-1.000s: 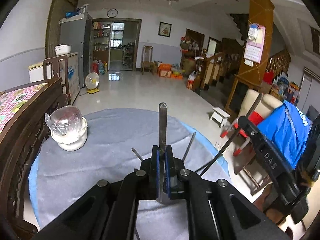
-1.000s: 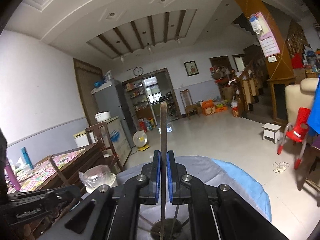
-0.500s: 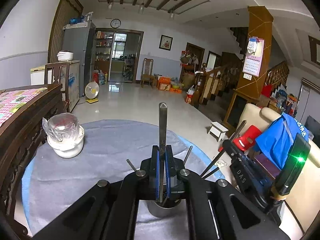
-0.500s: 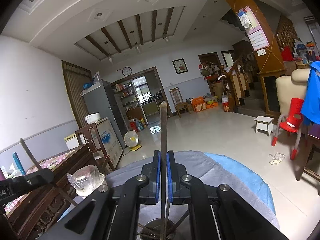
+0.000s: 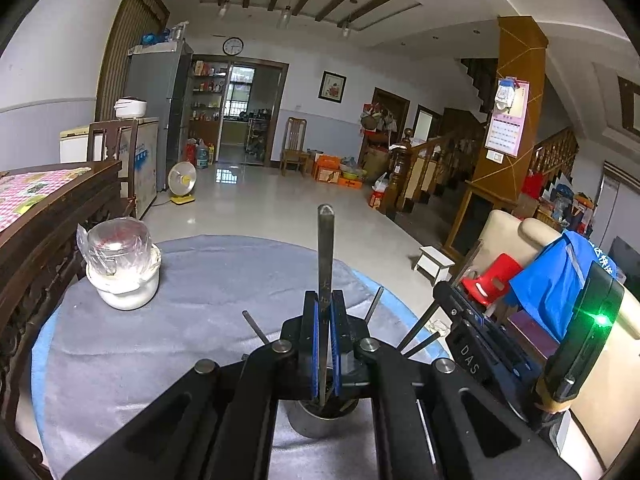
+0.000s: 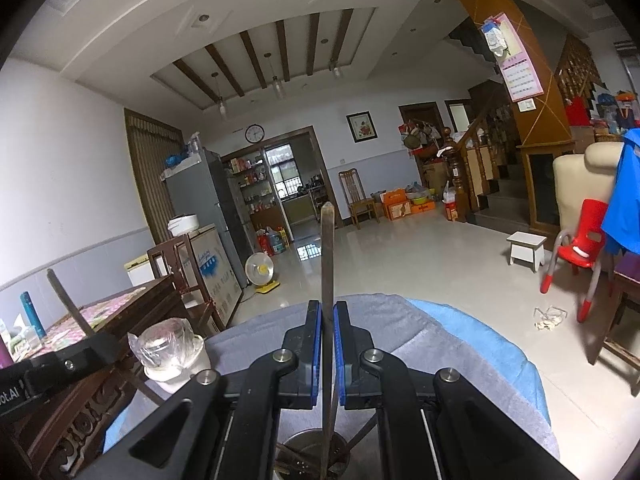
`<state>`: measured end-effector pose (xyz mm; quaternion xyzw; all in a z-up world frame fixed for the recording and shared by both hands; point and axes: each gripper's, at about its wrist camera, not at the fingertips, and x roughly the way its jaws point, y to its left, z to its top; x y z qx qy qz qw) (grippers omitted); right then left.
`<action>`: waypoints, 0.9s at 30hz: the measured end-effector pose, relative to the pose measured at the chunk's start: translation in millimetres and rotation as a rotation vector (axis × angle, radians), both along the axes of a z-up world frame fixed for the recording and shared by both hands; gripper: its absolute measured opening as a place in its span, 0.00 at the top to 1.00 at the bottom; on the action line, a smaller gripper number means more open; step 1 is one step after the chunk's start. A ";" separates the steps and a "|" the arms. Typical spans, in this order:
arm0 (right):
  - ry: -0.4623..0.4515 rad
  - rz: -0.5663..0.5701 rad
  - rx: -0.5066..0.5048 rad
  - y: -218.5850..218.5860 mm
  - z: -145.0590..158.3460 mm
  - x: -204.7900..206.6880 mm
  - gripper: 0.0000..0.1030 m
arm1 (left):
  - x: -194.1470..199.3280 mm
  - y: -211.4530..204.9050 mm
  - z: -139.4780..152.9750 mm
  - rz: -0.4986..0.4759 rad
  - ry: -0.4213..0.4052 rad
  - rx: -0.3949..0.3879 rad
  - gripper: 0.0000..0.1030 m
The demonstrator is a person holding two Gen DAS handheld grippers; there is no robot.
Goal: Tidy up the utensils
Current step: 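Open both tools to release the chopsticks into the grey cup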
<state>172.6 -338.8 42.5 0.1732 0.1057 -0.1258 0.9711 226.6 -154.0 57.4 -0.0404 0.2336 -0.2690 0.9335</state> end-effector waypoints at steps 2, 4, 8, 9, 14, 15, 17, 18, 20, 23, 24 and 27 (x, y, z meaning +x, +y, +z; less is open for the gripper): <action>0.008 0.003 -0.002 -0.6 -1.2 1.3 0.94 | 0.9 -0.5 -3.0 -0.001 0.003 0.002 0.95; 0.013 0.006 0.000 -0.3 -3.5 1.0 0.94 | 1.9 -1.6 -7.0 0.005 0.008 0.008 0.95; 0.022 0.010 -0.004 1.4 -5.7 1.0 0.94 | 4.4 -4.1 -12.9 0.009 0.021 0.007 0.95; 0.023 0.011 -0.005 1.0 -4.7 1.5 0.93 | 5.3 -4.3 -14.2 0.010 0.024 0.007 0.95; 0.036 0.017 -0.003 -0.7 -6.4 3.6 0.93 | 6.9 -6.9 -19.7 0.009 0.032 0.025 0.95; 0.041 0.018 -0.002 -0.4 -7.4 4.9 0.93 | 7.2 -7.8 -20.8 0.009 0.033 0.032 0.95; 0.053 0.022 0.002 -0.4 -10.0 6.7 0.93 | 8.5 -9.2 -23.5 0.012 0.041 0.047 0.95; 0.060 0.023 0.003 -0.7 -11.0 7.4 0.93 | 8.6 -9.9 -24.7 0.014 0.048 0.052 0.95; 0.068 0.025 0.002 -1.0 -13.0 7.8 0.93 | 9.2 -10.1 -27.3 0.016 0.053 0.063 0.95; 0.088 0.028 0.006 -3.3 -16.5 10.2 0.93 | 9.7 -10.4 -31.8 0.016 0.059 0.086 0.94; 0.095 0.029 0.010 -3.8 -17.5 11.4 0.93 | 10.1 -10.8 -33.4 0.017 0.065 0.092 0.94; 0.110 0.033 0.019 -5.9 -20.9 13.1 0.93 | 11.7 -11.2 -37.4 0.016 0.079 0.105 0.94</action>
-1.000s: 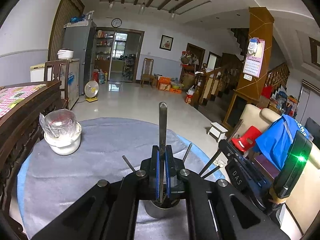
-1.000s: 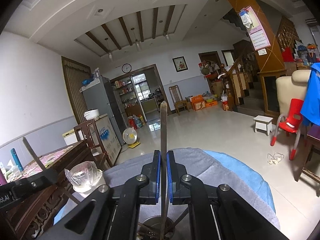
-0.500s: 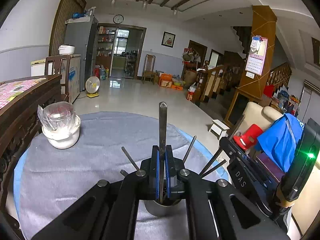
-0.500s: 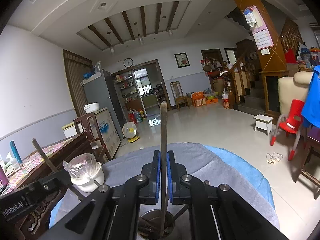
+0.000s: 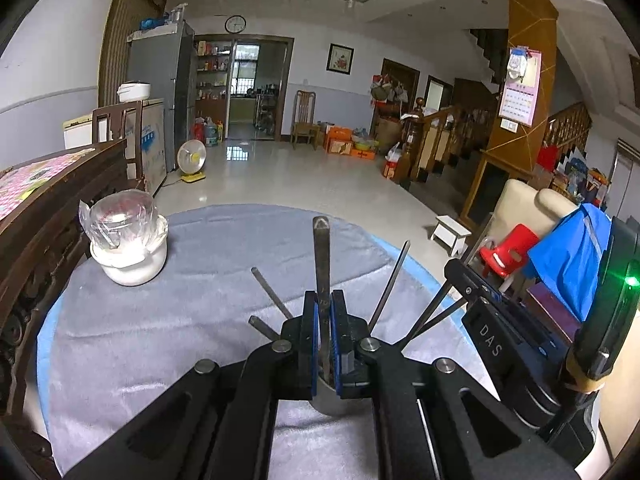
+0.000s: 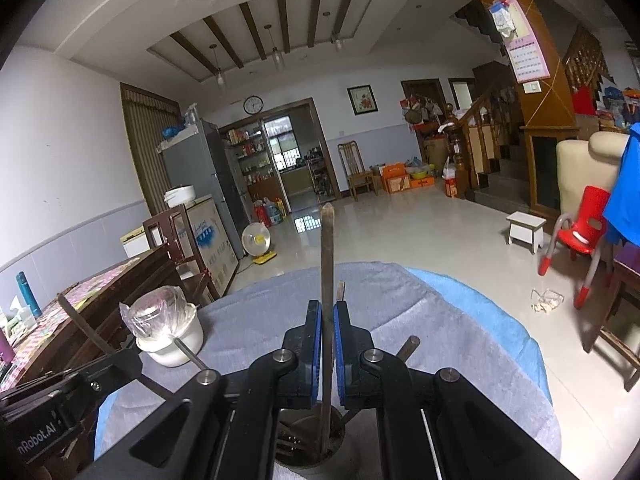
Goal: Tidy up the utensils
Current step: 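Open both tools to release the chopsticks into the grey cup, then raise both open tools away from the grey cup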
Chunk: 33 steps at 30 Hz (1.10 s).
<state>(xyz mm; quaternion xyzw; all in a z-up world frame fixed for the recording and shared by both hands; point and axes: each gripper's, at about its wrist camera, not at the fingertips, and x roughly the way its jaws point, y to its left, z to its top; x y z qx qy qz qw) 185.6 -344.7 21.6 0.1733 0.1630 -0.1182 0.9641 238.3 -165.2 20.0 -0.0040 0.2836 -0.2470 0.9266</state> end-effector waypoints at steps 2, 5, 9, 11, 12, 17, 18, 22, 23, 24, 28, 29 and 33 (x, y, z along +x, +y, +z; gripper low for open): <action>0.015 0.007 0.000 -0.7 -2.9 1.7 0.93 | 1.5 0.2 -3.4 0.004 0.010 0.012 0.93; 0.033 0.019 0.008 -1.0 -6.7 3.3 0.93 | 2.9 1.4 -5.6 0.014 0.021 0.019 0.93; 0.066 0.033 0.035 -0.7 -10.0 8.0 0.92 | 0.6 1.9 -4.5 0.028 0.011 0.044 0.90; 0.086 0.042 0.051 -1.7 -12.7 8.7 0.92 | -1.7 3.4 -4.1 0.027 0.012 0.047 0.74; 0.096 0.048 0.061 -2.5 -14.2 8.5 0.92 | -4.3 4.4 -3.0 0.033 0.001 0.050 0.62; 0.117 0.073 0.119 -7.0 -19.6 1.6 0.91 | -17.4 11.5 5.4 0.068 -0.043 0.059 0.55; 0.112 0.078 0.136 -8.8 -19.9 -1.6 0.90 | -22.5 13.8 8.0 0.072 -0.051 0.051 0.53; 0.084 0.105 0.171 -9.9 -14.4 -14.4 0.72 | -46.2 22.3 15.2 0.096 -0.102 0.036 0.42; 0.078 0.110 0.177 -9.7 -13.7 -18.0 0.65 | -50.4 24.1 15.8 0.099 -0.109 0.035 0.42; 0.063 0.111 0.190 -10.0 -12.1 -24.3 0.39 | -58.2 25.9 16.4 0.104 -0.113 0.037 0.42; -0.005 0.098 0.183 -2.5 -1.0 -48.9 0.27 | -82.0 32.7 15.7 0.112 -0.118 0.028 0.41; -0.008 0.097 0.170 0.8 2.1 -54.5 0.27 | -88.1 34.7 15.1 0.111 -0.121 0.027 0.40; -0.014 0.078 0.141 7.9 10.5 -69.4 0.27 | -111.6 42.9 13.7 0.096 -0.104 0.001 0.39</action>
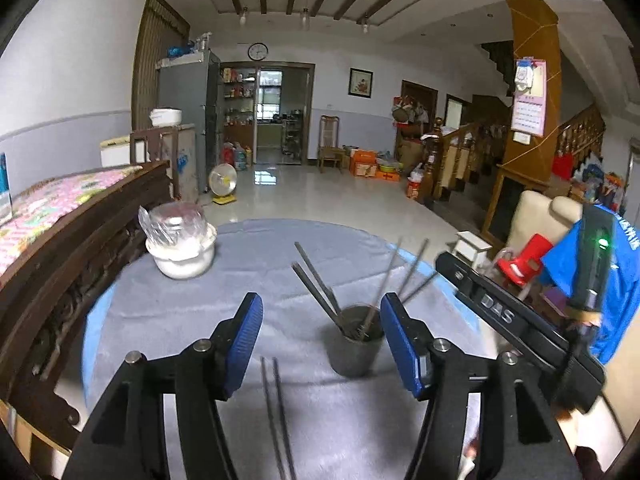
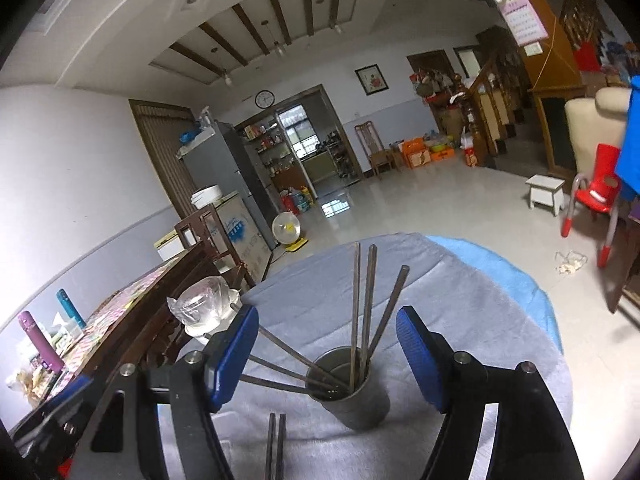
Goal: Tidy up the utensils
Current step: 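Raise both open tools away from the grey cup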
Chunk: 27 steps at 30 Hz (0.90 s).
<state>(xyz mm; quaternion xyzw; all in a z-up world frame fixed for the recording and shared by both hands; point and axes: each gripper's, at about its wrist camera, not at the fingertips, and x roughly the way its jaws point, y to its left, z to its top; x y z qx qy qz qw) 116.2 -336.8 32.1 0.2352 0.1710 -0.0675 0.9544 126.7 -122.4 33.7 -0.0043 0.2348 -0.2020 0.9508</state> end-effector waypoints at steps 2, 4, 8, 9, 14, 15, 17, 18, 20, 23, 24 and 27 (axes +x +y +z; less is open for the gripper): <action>-0.003 -0.011 -0.002 1.4 3.0 -7.3 0.27 | -11.1 1.6 -0.1 -0.023 0.005 -0.006 0.38; -0.008 -0.019 -0.013 5.4 7.5 -16.8 0.27 | -22.2 2.2 -0.6 -0.040 -0.002 0.004 0.38; -0.031 -0.034 -0.056 15.2 17.6 -36.4 0.27 | -36.5 8.0 2.3 -0.053 -0.009 0.002 0.38; -0.039 -0.037 -0.072 19.1 21.6 -42.1 0.27 | -40.4 9.9 4.2 -0.048 -0.010 -0.001 0.38; -0.066 -0.039 -0.089 26.7 32.2 -59.8 0.27 | -59.0 13.3 11.2 -0.062 -0.021 -0.027 0.38; -0.070 -0.037 -0.091 29.0 34.1 -63.5 0.27 | -62.8 14.1 12.4 -0.061 -0.025 -0.030 0.37; -0.076 -0.034 -0.102 32.6 37.4 -69.3 0.27 | -69.9 15.3 14.3 -0.069 -0.029 -0.040 0.36; -0.080 -0.033 -0.111 35.7 39.2 -72.7 0.27 | -73.8 15.3 15.0 -0.075 -0.033 -0.045 0.36; -0.086 -0.031 -0.123 41.3 40.0 -76.9 0.27 | -81.1 17.6 14.9 -0.086 -0.041 -0.052 0.36; -0.079 -0.015 -0.125 50.2 40.9 -76.5 0.27 | -86.4 23.6 13.5 -0.091 -0.036 -0.060 0.36; -0.079 -0.009 -0.123 52.5 41.4 -75.4 0.27 | -87.0 25.8 13.2 -0.088 -0.035 -0.057 0.36; -0.084 0.006 -0.129 62.3 42.7 -71.6 0.27 | -88.7 31.6 13.2 -0.081 -0.046 -0.055 0.36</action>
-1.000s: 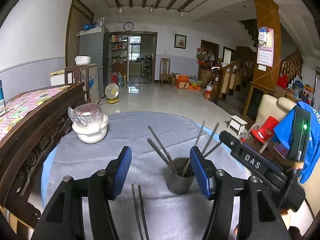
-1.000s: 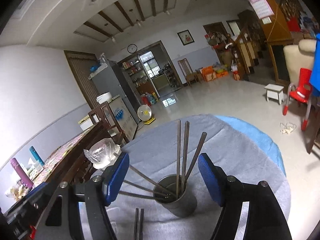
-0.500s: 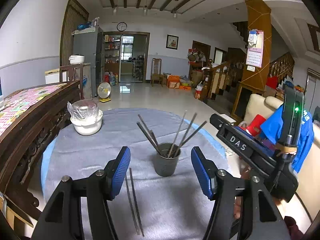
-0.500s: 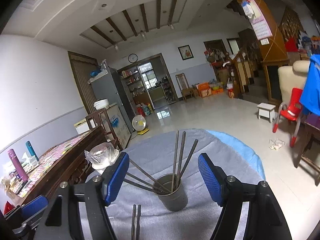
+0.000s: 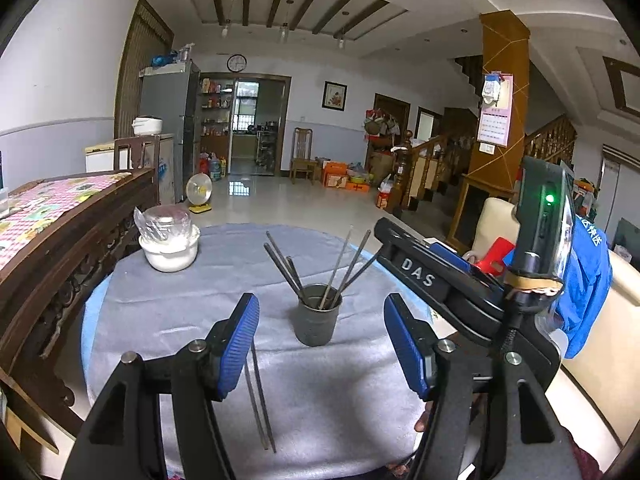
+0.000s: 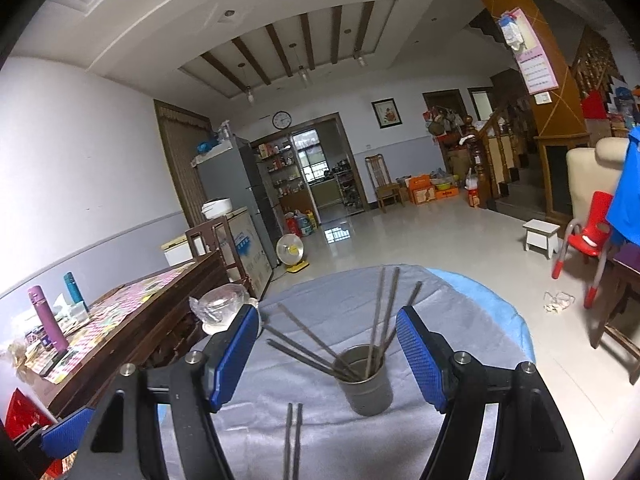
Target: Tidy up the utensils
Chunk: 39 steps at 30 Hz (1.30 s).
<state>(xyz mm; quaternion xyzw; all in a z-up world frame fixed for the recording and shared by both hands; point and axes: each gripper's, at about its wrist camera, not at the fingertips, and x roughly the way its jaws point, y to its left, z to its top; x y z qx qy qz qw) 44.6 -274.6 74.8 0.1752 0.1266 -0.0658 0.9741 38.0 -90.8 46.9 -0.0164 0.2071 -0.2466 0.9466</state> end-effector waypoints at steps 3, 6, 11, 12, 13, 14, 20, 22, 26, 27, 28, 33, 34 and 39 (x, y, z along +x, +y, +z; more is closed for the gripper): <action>0.001 0.021 -0.019 13.3 0.0 5.0 0.27 | 1.9 7.3 -0.5 0.013 0.004 -0.006 0.36; 0.008 0.041 -0.019 22.2 -1.7 10.6 0.27 | 6.3 12.2 -3.1 0.019 0.027 -0.013 0.36; 0.016 0.048 -0.018 25.9 -6.0 15.4 0.27 | 8.5 14.6 -5.8 0.025 0.043 -0.010 0.36; 0.017 0.050 -0.010 26.2 -5.8 15.3 0.27 | 7.7 14.8 -5.1 0.026 0.039 -0.010 0.36; 0.018 0.052 0.000 24.4 -6.5 15.7 0.27 | 6.5 14.1 -3.9 0.029 0.035 -0.012 0.36; 0.019 0.054 0.009 23.0 -6.8 16.3 0.27 | 5.8 14.2 -3.0 0.029 0.033 -0.016 0.36; -0.002 0.040 -0.004 17.8 -4.4 9.0 0.27 | 5.6 4.1 -7.2 0.005 0.040 0.003 0.35; 0.003 0.042 0.011 13.3 -7.0 10.9 0.27 | 5.8 -2.6 -10.6 -0.011 0.050 0.027 0.35; 0.014 0.060 0.048 8.8 -13.7 18.2 0.27 | 4.4 -9.5 -9.4 -0.010 0.041 0.050 0.35; 0.018 0.068 0.053 9.7 -15.6 20.9 0.27 | 5.6 -10.8 -9.5 -0.002 0.040 0.054 0.35; 0.020 0.075 0.051 8.7 -16.9 21.8 0.27 | 6.2 -10.3 -9.7 0.002 0.044 0.054 0.35; 0.029 0.084 0.069 0.1 -24.4 31.6 0.27 | 14.8 -16.8 -13.6 0.016 0.071 0.056 0.34; 0.029 0.085 0.077 -1.9 -25.3 33.1 0.27 | 15.6 -18.7 -14.0 0.016 0.071 0.059 0.34; 0.031 0.068 0.094 -11.5 -29.8 37.2 0.27 | 21.9 -29.0 -16.8 -0.001 0.081 0.073 0.34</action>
